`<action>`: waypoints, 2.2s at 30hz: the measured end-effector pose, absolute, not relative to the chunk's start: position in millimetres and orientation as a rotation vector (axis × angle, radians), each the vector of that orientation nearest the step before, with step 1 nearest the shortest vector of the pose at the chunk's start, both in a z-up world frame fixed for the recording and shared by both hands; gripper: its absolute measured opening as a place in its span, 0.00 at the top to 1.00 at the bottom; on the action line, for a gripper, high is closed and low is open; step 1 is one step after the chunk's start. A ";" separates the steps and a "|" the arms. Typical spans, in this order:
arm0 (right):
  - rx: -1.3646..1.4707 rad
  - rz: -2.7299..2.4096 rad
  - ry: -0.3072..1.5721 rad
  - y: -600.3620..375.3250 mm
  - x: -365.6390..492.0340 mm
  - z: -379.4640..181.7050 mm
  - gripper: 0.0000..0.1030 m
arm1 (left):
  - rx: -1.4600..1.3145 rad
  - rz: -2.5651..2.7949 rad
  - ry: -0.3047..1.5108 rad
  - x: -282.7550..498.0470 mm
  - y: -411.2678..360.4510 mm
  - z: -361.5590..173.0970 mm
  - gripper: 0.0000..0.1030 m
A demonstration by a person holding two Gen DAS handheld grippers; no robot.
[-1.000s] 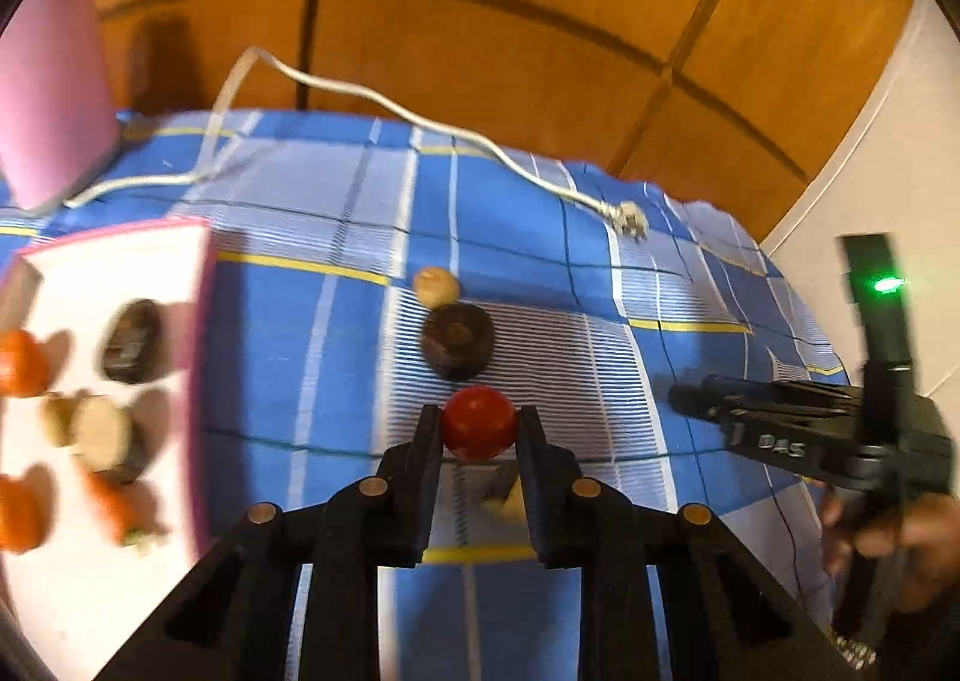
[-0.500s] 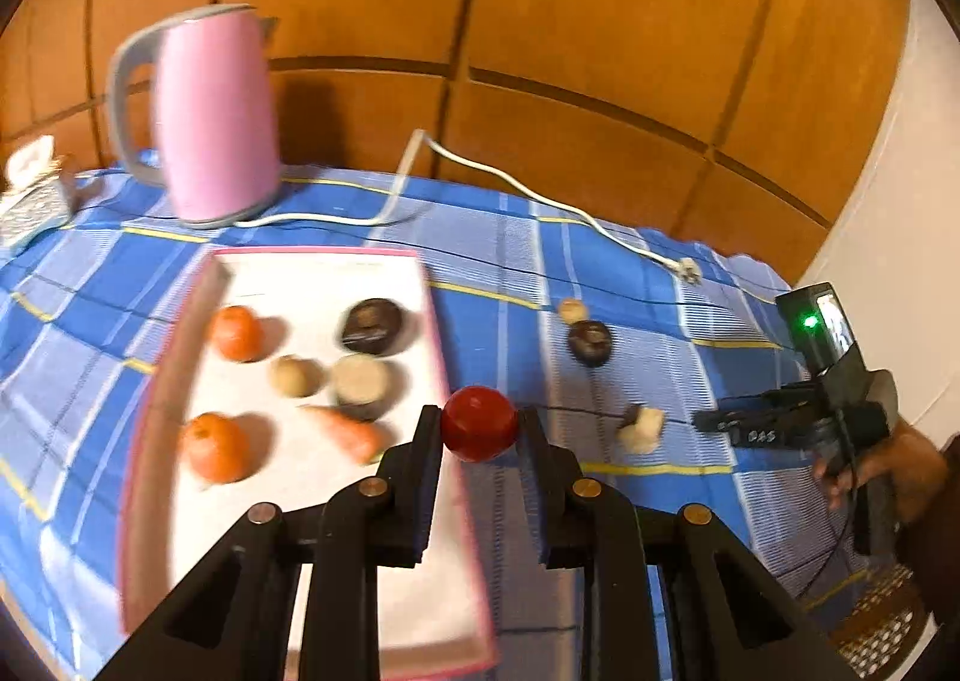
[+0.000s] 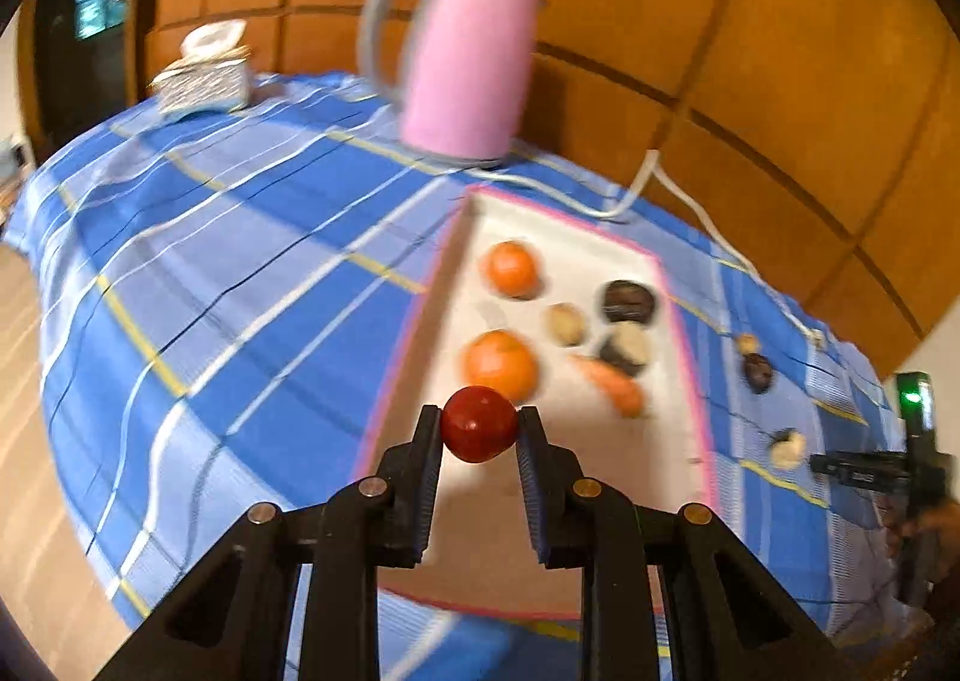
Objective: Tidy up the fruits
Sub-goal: 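Carry the tomato with the left tool into the tray and release, then grasp the cube-shaped piece with the right tool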
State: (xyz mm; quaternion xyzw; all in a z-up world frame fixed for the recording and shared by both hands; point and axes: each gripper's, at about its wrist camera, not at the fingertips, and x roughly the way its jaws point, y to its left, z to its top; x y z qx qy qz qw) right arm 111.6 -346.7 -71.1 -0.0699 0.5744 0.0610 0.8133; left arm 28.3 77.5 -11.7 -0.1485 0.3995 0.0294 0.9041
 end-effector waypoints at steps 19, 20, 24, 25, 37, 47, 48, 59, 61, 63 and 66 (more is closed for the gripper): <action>-0.164 0.114 1.218 -339.6 105.5 -68.9 0.64 | -0.334 0.012 0.874 41.1 72.2 -39.1 0.75; -0.161 0.113 1.218 -339.5 105.3 -68.8 0.64 | -0.326 0.018 0.873 41.5 71.4 -40.0 0.73; -0.158 0.112 1.218 -341.0 107.7 -70.3 0.64 | -0.314 0.014 0.863 38.4 70.4 -42.9 0.63; -0.157 0.110 1.218 -340.3 107.5 -70.3 0.64 | -0.316 0.013 0.853 36.8 70.6 -42.6 0.59; -0.014 0.013 1.258 -354.5 117.0 -71.3 0.64 | -0.298 -0.013 0.807 28.6 68.9 -32.2 0.32; 0.299 0.006 1.108 -349.9 93.5 -47.7 0.64 | -0.322 0.011 0.736 14.5 78.8 -22.0 0.26; 0.312 0.022 1.090 -344.0 90.0 -45.1 0.64 | -0.329 0.019 0.728 12.4 81.5 -21.1 0.26; 0.400 0.031 1.001 -302.8 82.3 -47.2 0.48 | -0.362 0.117 0.736 4.9 101.1 -29.9 0.22; 0.379 0.033 1.014 -292.0 84.2 -51.4 0.48 | -0.362 0.117 0.740 4.0 101.0 -31.4 0.22; 0.343 0.015 1.030 -280.5 88.4 -59.5 0.48 | -0.362 0.114 0.745 3.8 100.2 -33.2 0.22; 0.297 -0.017 1.040 -272.2 90.5 -70.3 0.58 | -0.360 0.114 0.753 4.1 99.4 -35.7 0.22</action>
